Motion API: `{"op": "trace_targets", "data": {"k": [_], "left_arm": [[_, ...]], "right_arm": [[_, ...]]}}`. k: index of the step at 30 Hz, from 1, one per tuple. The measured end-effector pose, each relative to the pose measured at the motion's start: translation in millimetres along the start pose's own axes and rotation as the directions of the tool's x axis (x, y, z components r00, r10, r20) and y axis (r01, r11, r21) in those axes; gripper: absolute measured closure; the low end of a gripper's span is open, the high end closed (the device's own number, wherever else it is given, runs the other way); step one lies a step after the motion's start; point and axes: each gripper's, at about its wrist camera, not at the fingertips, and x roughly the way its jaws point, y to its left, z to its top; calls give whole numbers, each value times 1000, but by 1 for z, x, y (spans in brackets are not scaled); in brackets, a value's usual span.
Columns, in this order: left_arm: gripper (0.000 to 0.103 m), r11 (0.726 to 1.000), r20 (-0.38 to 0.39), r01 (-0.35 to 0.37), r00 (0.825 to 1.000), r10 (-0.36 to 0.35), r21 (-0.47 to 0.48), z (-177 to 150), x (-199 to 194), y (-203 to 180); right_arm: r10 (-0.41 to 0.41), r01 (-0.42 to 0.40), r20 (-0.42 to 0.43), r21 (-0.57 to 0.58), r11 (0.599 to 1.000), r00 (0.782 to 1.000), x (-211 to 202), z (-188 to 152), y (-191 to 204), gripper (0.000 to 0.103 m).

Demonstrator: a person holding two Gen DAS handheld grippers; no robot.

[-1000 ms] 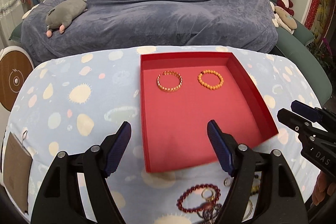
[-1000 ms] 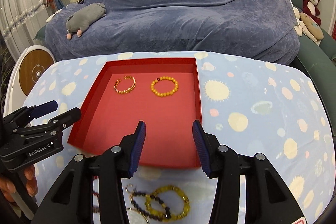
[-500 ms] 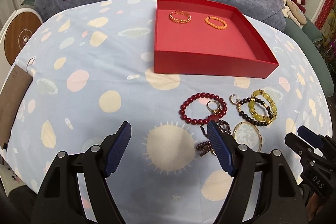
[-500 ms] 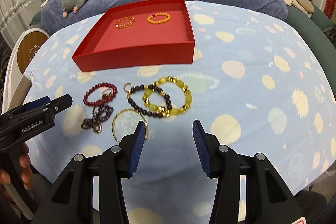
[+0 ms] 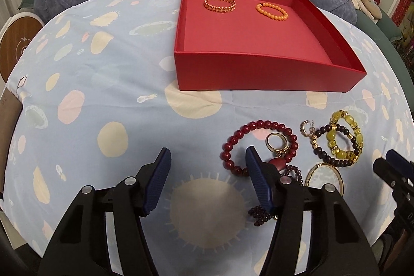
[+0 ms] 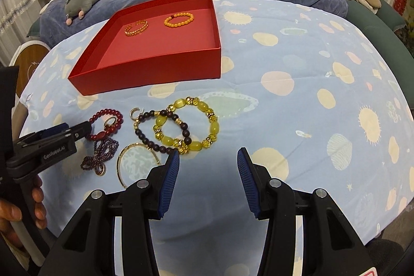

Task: Organize jewelry
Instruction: 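Move both grippers back from the box to the bracelet pile, then grasp the red bead bracelet with the left gripper while the right grasps the yellow-green bead bracelet, then carry both bracelets into the red box and open both grippers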

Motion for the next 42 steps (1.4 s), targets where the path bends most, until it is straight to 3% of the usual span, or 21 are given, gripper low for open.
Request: {"op": "trace_targets", "data": {"k": [4, 6, 8, 15, 17, 19, 21, 22, 31, 42], "left_arm": [[48, 999, 17, -31, 999, 30, 42, -2, 1, -7], [53, 998, 25, -31, 999, 30, 47, -3, 0, -7], [65, 999, 33, -27, 999, 25, 47, -3, -2, -7], [83, 998, 32, 4, 999, -6, 60, -4, -4, -8], [94, 998, 22, 30, 999, -31, 52, -2, -4, -7], [94, 998, 13, 48, 999, -49, 43, -1, -4, -7], [95, 997, 6, 61, 998, -62, 40, -1, -5, -7], [95, 997, 6, 65, 998, -65, 39, -1, -6, -7], [96, 990, 35, 139, 990, -140, 21, 5, -37, -10], [96, 975, 79, 212, 973, -217, 71, 20, -90, -24]], "right_arm": [[-18, 18, -2, 10, 1000, 1000, 14, 13, -6, 57], [-23, 24, -7, 12, 1000, 1000, 21, 18, -8, 57], [-28, 28, -15, 11, 1000, 999, 28, 21, -9, 57], [-25, 25, -48, -8, 1000, 999, 46, 19, -3, 65], [-32, 31, -38, -17, 999, 999, 46, 17, 0, 66], [-26, 25, -35, -26, 999, 999, 46, 17, 2, 72], [-10, 8, -43, -36, 999, 999, 46, 18, 4, 91], [-6, 4, -49, -39, 999, 999, 46, 19, 5, 94], [72, -72, 6, -18, 997, 997, 11, 29, 8, 94], [142, -137, 93, -61, 989, 985, -50, 49, 17, 94]]}}
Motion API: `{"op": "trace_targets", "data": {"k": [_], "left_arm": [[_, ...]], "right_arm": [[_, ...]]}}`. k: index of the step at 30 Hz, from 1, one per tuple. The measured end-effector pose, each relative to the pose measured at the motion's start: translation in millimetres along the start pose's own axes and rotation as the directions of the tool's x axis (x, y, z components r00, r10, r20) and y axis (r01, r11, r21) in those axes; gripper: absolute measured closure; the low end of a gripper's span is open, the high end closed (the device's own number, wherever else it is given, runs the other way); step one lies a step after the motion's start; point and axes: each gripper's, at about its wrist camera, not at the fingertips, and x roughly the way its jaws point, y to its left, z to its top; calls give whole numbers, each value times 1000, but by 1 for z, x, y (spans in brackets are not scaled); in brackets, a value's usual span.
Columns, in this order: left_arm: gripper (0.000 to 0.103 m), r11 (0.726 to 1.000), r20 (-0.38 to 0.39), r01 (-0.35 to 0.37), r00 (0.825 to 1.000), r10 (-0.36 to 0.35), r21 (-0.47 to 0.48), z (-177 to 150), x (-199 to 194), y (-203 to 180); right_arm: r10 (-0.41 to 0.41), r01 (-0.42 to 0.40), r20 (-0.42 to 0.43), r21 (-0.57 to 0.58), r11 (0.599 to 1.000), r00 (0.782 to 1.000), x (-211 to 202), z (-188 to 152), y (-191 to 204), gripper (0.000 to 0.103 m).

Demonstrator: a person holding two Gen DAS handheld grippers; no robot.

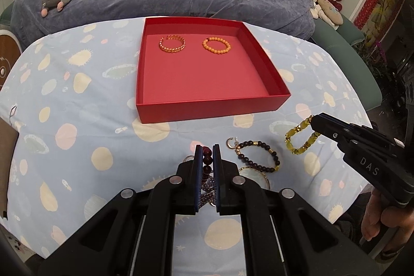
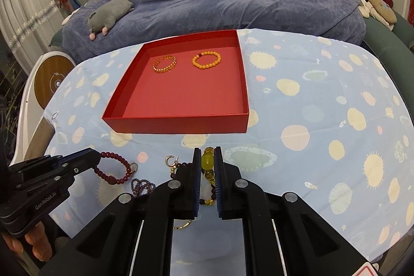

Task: Organize jewelry
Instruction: 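Carry both bracelets into the red box and open both grippers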

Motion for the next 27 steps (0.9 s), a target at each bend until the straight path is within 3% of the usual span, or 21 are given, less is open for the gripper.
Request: {"op": "trace_targets", "data": {"k": [7, 14, 20, 24, 27], "left_arm": [[96, 998, 28, 56, 998, -57, 29, 25, -18, -13], [96, 994, 77, 91, 992, -95, 56, 80, -10, -17], [96, 990, 84, 139, 987, -140, 14, 129, 29, 2], [96, 979, 65, 195, 979, -191, -61, 147, 68, 26], [96, 974, 21, 196, 981, -195, -112, 150, 104, 44]], "right_arm": [[38, -38, 28, -5, 999, 999, -16, 23, 2, 94], [64, -61, 56, -61, 996, 996, 5, 80, 17, 94], [114, -112, 43, -34, 993, 993, 52, 129, 22, 94], [162, -162, 6, 17, 987, 987, 96, 144, 20, 94], [188, -185, -39, 70, 980, 981, 131, 143, 13, 94]]}}
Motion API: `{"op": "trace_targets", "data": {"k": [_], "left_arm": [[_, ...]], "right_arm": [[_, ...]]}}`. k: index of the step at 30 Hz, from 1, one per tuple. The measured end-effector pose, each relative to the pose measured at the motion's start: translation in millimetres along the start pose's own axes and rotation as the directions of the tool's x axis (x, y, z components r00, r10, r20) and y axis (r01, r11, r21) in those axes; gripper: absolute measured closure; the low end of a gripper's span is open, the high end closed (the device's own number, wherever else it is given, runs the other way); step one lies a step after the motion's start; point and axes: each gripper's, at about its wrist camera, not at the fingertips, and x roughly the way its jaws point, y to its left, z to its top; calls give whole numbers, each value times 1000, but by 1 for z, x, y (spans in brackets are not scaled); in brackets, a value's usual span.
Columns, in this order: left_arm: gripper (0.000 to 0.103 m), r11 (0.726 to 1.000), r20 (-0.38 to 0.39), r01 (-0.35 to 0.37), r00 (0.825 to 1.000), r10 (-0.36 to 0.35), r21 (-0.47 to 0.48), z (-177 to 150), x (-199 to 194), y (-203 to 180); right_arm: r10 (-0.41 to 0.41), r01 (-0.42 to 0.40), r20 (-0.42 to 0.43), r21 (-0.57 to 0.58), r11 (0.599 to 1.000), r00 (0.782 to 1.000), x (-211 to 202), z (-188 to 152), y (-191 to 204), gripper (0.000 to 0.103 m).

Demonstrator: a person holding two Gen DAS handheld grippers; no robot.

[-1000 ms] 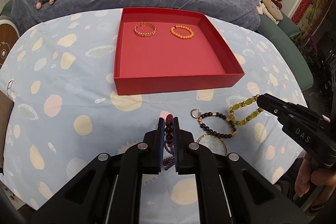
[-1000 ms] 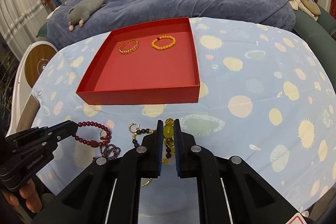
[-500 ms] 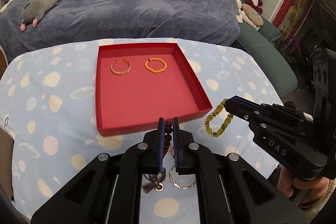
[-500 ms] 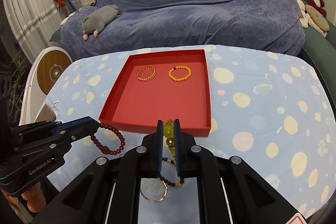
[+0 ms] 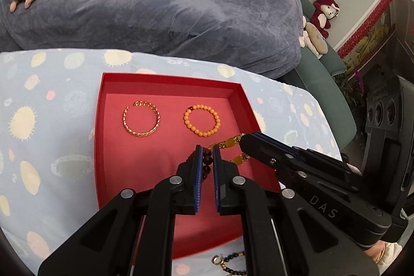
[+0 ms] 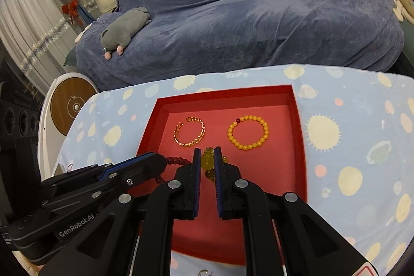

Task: Organize jewelry
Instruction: 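Carry both bracelets into the red box and open both grippers, then withdraw both grippers from the box toward the remaining jewelry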

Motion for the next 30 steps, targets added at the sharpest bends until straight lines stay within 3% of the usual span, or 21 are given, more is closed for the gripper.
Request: {"op": "trace_targets", "data": {"k": [5, 12, 14, 15, 17, 18, 19, 30], "left_arm": [[96, 989, -57, -128, 990, 133, 76, -7, 38, 19], [95, 939, -48, -280, 954, 295, 199, -19, 49, 25], [94, 928, -29, -306, 947, 319, 211, -21, 47, 23], [94, 924, -13, -318, 944, 328, 211, -22, 45, 22], [80, 919, 18, -342, 938, 345, 198, -21, 40, 21], [75, 920, 23, -342, 939, 344, 191, -22, 37, 20], [70, 922, 28, -341, 939, 342, 181, -22, 33, 19], [59, 918, 71, -369, 930, 362, 144, -56, -25, -2]], "right_arm": [[-68, 68, -56, 5, 998, 996, 36, -7, -21, 94], [-192, 188, -49, -79, 979, 980, 48, -9, -28, 94], [-227, 224, -27, -97, 970, 973, 46, -9, -28, 87], [-245, 242, -18, -104, 965, 969, 44, -9, -26, 74], [-264, 265, 22, -112, 958, 964, 33, -10, -23, 58], [-266, 269, 39, -116, 956, 963, 27, -11, -21, 55], [-264, 268, 48, -122, 956, 963, 21, -12, -18, 55], [-232, 240, 85, -99, 966, 969, -51, -56, -2, 55]]}}
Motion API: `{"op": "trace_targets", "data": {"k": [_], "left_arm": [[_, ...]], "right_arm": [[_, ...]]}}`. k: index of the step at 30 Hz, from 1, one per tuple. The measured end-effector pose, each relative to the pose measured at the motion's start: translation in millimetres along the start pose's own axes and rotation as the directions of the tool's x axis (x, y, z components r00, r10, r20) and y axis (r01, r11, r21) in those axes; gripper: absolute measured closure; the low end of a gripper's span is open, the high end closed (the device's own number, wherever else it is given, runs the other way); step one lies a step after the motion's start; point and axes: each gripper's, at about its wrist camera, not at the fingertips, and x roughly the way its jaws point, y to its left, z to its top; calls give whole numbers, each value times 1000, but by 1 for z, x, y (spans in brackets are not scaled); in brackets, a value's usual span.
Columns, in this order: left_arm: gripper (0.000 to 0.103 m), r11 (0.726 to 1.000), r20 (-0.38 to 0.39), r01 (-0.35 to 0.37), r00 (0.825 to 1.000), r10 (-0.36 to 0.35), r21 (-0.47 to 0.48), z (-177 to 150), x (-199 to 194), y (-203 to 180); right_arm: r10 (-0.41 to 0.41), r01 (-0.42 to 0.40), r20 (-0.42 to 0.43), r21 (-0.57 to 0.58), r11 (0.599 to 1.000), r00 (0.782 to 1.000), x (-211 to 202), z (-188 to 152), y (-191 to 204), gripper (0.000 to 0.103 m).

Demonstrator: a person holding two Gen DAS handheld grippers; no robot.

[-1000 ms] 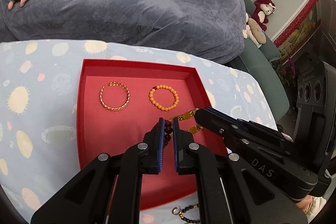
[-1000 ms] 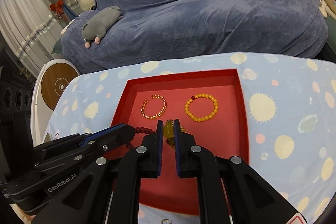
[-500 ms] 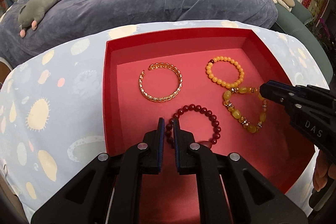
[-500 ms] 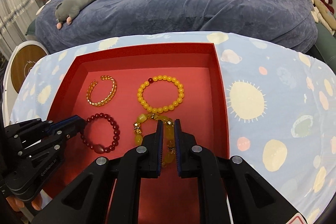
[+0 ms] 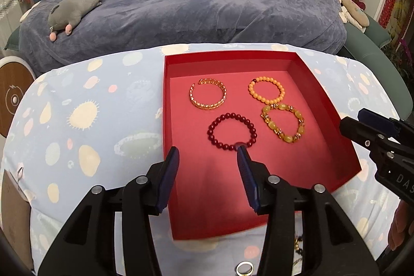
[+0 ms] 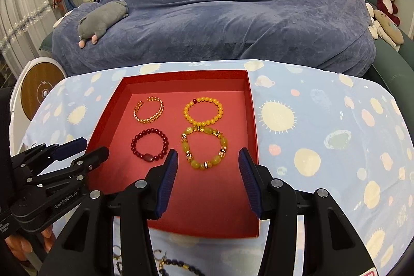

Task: Organize jewelry
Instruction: 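Withdraw both grippers from the box toward the remaining jewelry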

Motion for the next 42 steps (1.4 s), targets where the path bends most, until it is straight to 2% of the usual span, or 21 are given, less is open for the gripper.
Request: {"op": "trace_targets", "data": {"k": [6, 16, 18, 19, 22, 25, 34, 39, 42], "left_arm": [[58, 1000, -18, 4, 1000, -4, -16, -42, -31, -5], [58, 999, -85, 26, 996, -28, -24, -114, -54, -20], [56, 999, -98, 34, 995, -36, -15, -127, -56, -24], [52, 999, -104, 37, 994, -38, -8, -133, -57, -27], [51, 999, -110, 45, 993, -43, 8, -148, -58, -33], [51, 999, -134, 41, 990, -41, -4, -156, -54, -36], [51, 999, -143, 13, 990, -19, -44, -162, -44, -35], [51, 997, -140, 35, 989, -45, -71, -159, -40, -33], [57, 996, -142, 53, 988, -62, -69, -158, -36, -35]], "right_arm": [[-19, 18, -21, -13, 1000, 1000, -31, -44, 4, 55], [-32, 36, -111, 28, 999, 993, -48, -118, -2, 55], [-35, 39, -127, 32, 999, 991, -50, -130, -3, 55], [-36, 41, -135, 35, 999, 990, -51, -135, -4, 55], [-38, 46, -153, 48, 998, 987, -54, -148, -7, 55], [-37, 48, -162, 63, 997, 986, -57, -157, -9, 55], [-35, 48, -178, 72, 996, 983, -58, -171, -10, 55], [-32, 44, -178, 68, 997, 984, -59, -172, -8, 55], [-33, 46, -177, 69, 997, 984, -59, -173, -8, 55]]}}
